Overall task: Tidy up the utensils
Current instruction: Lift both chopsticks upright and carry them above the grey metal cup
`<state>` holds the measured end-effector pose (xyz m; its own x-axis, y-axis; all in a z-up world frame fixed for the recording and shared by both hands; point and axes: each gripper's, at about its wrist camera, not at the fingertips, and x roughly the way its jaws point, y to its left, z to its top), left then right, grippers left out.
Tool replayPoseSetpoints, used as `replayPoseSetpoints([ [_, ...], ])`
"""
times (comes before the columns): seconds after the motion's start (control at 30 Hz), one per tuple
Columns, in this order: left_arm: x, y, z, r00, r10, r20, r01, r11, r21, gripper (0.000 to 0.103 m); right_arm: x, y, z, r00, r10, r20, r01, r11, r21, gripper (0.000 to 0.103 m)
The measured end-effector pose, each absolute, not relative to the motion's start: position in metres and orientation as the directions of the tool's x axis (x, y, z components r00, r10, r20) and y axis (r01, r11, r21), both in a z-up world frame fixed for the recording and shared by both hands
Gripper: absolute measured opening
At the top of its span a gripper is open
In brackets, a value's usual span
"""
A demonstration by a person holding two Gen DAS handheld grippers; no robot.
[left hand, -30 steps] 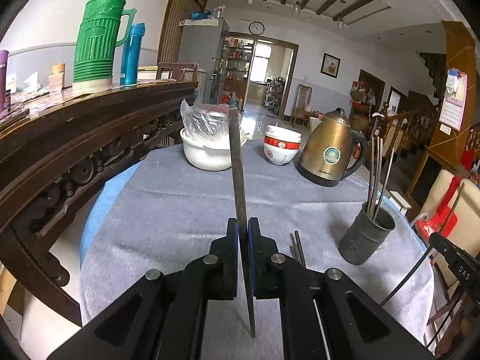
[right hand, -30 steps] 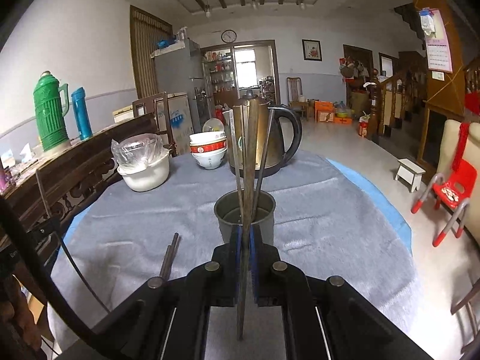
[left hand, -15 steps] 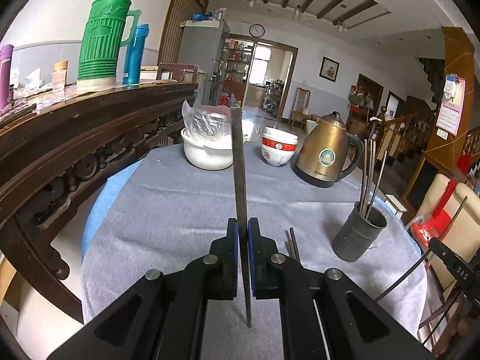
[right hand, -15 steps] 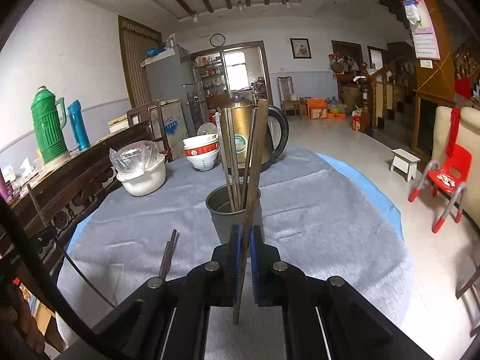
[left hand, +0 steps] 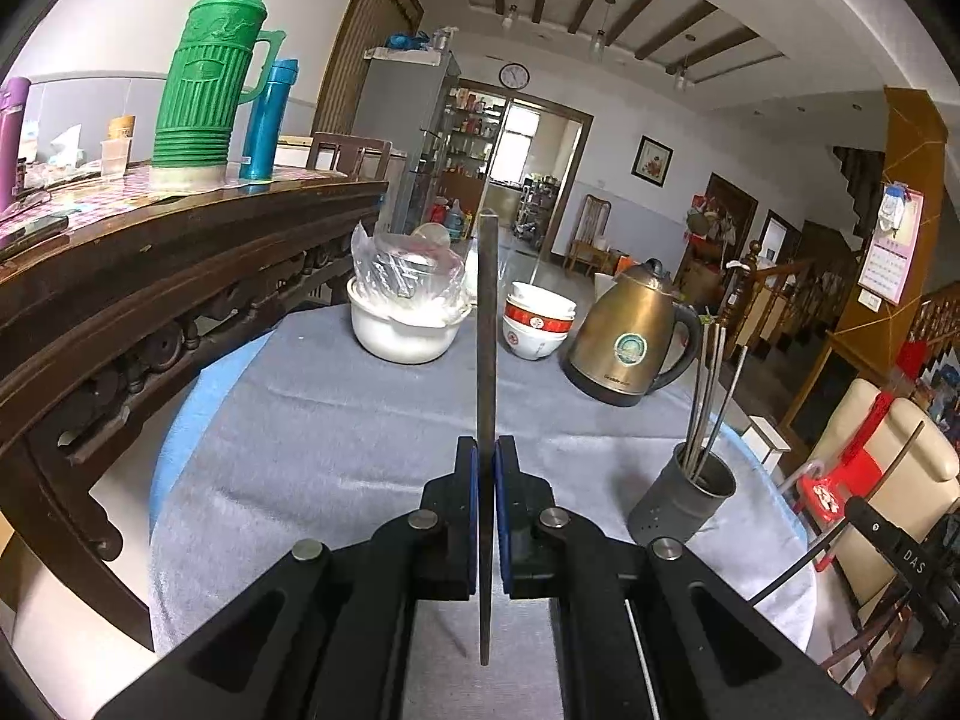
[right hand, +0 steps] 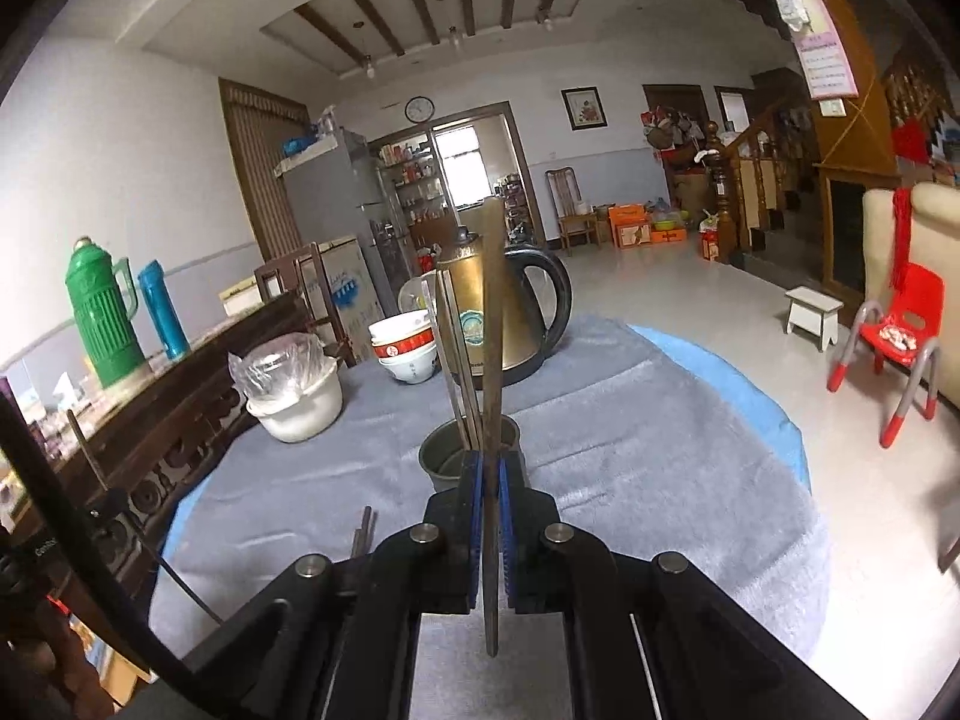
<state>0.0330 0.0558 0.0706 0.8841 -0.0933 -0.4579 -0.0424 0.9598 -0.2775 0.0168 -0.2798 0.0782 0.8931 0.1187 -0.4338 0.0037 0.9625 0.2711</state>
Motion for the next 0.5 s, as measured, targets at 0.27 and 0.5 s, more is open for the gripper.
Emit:
replayPoseSetpoints([
  [0.27, 0.038, 0.041, 0.069, 0.866, -0.057, -0.496, -0.056, 0.976, -0.21, 0.005, 0.016, -0.281, 0.075, 0.882, 0.155, -0.445, -0.009, 0.949, 0.314, 0.006],
  [0.5, 0.049, 0.036, 0.062, 0.828, -0.01, -0.56, -0.094, 0.983, -0.156, 0.005, 0.016, -0.279, 0.073, 0.873, 0.174, -0.456, -0.019, 0.946, 0.325, 0.006],
])
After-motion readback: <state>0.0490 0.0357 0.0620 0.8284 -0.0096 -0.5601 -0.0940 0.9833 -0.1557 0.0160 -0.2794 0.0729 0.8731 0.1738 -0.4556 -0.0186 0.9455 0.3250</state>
